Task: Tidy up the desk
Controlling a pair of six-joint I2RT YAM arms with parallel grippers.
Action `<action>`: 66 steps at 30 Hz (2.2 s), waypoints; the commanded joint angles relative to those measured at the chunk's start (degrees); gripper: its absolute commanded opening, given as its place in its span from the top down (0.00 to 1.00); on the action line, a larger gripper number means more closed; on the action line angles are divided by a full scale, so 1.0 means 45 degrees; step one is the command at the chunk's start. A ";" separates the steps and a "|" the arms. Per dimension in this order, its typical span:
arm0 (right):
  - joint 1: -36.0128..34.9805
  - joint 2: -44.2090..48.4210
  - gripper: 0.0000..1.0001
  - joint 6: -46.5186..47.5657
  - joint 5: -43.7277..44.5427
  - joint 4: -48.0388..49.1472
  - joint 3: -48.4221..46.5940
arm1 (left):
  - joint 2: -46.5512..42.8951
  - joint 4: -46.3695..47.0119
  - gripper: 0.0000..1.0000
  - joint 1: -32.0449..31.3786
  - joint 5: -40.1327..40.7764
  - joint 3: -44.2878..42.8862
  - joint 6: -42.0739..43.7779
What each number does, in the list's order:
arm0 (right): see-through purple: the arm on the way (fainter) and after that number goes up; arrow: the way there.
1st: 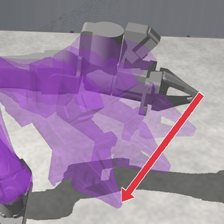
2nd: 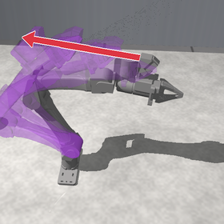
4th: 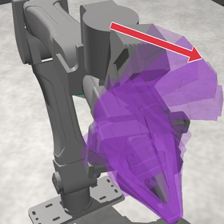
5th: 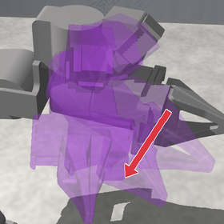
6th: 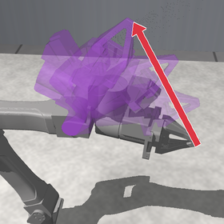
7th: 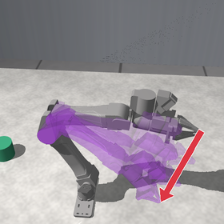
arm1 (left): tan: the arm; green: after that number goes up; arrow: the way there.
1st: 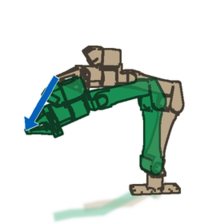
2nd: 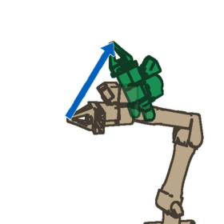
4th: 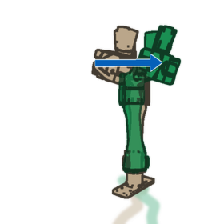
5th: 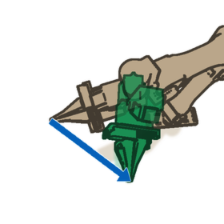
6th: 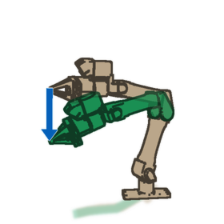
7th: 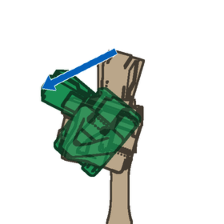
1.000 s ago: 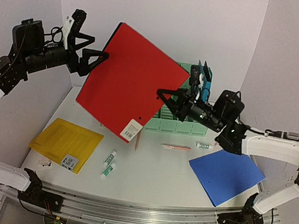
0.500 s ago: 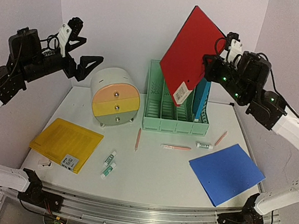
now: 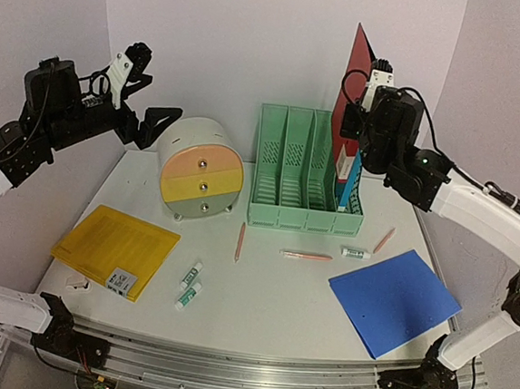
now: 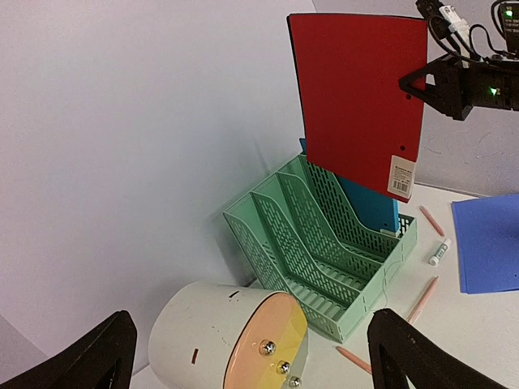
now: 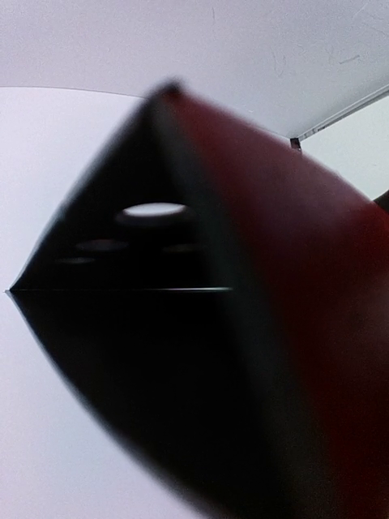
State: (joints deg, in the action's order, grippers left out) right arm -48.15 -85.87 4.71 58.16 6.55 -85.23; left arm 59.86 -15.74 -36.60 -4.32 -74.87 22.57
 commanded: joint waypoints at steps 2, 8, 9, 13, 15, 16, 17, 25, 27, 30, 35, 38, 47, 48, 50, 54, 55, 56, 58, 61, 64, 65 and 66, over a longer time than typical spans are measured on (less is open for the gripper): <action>0.0190 -0.0707 1.00 0.0317 -0.0018 0.2849 -0.0705 | -0.0281 0.0805 0.00 -0.0031 0.0239 0.0162 0.0169; 0.0548 -0.1782 1.00 0.0367 -0.0225 0.3673 -0.1069 | -0.0349 0.0959 0.00 -0.0031 0.0331 0.0284 0.0221; 0.0657 -0.1898 1.00 0.0456 -0.0337 0.4108 -0.0920 | -0.0364 0.0995 0.00 -0.0031 0.0333 0.0308 0.0220; 0.0973 -0.2363 1.00 0.0405 -0.0832 0.5291 -0.0264 | -0.0400 0.0971 0.00 -0.0027 0.0301 0.0321 0.0187; 0.0993 -0.2510 1.00 0.0560 -0.1036 0.6229 0.0424 | -0.0437 0.0942 0.00 -0.0031 0.0298 0.0337 0.0182; 0.0993 -0.2561 1.00 0.0613 -0.1118 0.6740 0.0822 | -0.0447 0.0931 0.00 -0.0031 0.0298 0.0342 0.0190; 0.0993 -0.2613 1.00 0.0623 -0.1219 0.7227 0.1237 | -0.0449 0.0929 0.00 -0.0031 0.0295 0.0347 0.0189; 0.1052 -0.3293 1.00 0.0623 -0.1110 0.9913 0.3267 | -0.0501 0.0947 0.00 -0.0031 0.0304 0.0436 0.0278; 0.1081 -0.3494 1.00 0.0712 -0.1104 1.0281 0.3534 | -0.0522 0.0963 0.00 -0.0031 0.0295 0.0476 0.0282; 0.1150 -0.3739 1.00 0.0605 -0.1107 1.0450 0.3875 | -0.0570 0.0969 0.00 -0.0033 0.0300 0.0501 0.0284; 0.1167 -0.3894 1.00 0.0148 -0.0914 1.0421 0.4514 | -0.0616 0.0913 0.00 -0.0031 0.0271 0.0537 0.0316; 0.1169 -0.4026 0.96 -0.0104 -0.1027 1.0148 0.4695 | -0.0660 0.0758 0.00 -0.0028 0.0162 0.0667 0.0286; 0.1150 -0.2835 0.29 -0.2755 -0.2511 0.2522 0.2709 | -0.0624 -0.0979 0.00 -0.0031 -0.1443 0.1139 0.0328; 0.1141 -0.2675 0.26 -0.3145 -0.2765 0.1362 0.2398 | -0.0663 -0.1148 0.00 -0.0031 -0.1688 0.1287 0.0496; 0.1119 -0.2218 0.20 -0.3997 -0.3313 -0.0550 0.1913 | -0.0769 -0.1583 0.02 -0.0031 -0.2399 0.1616 0.1092; 0.0915 -0.1174 0.17 -0.5335 -0.4612 -0.3631 0.1379 | -0.1036 -0.4305 0.06 -0.0029 -0.4804 0.2410 0.3284; 0.0832 -0.0865 0.17 -0.5618 -0.4850 -0.4152 0.1378 | -0.1062 -0.5150 0.06 -0.0026 -0.5239 0.2685 0.4004; 0.0789 -0.0623 0.17 -0.5848 -0.5128 -0.4492 0.1394 | -0.1040 -0.6081 0.06 -0.0024 -0.5587 0.2943 0.4891; 0.0673 -0.0273 0.17 -0.6176 -0.5922 -0.4962 0.1417 | -0.0890 -0.8163 0.06 -0.0036 -0.5682 0.3471 0.6192; 0.0203 -0.0149 0.17 -0.6292 -0.6934 -0.5013 0.1378 | -0.1052 -0.9644 0.03 -0.0028 -0.4846 0.4924 0.8072; -0.0536 -0.0709 0.17 -0.5831 -0.8764 -0.5010 0.0900 | -0.1629 -0.9965 0.00 -0.0012 -0.3314 0.6757 0.9669; -0.0781 -0.0940 0.17 -0.5730 -0.9499 -0.5010 0.0740 | -0.1843 -0.9818 0.00 0.0016 -0.2563 0.7329 1.0032; -0.1001 -0.1216 0.17 -0.5865 -1.0190 -0.5010 0.0593 | -0.2077 -0.9735 0.00 0.0110 -0.1869 0.7972 1.0559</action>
State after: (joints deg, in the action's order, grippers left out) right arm -48.56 -87.66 -21.10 26.70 -13.53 -78.83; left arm 54.88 -52.41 -36.71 -22.54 -47.32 56.18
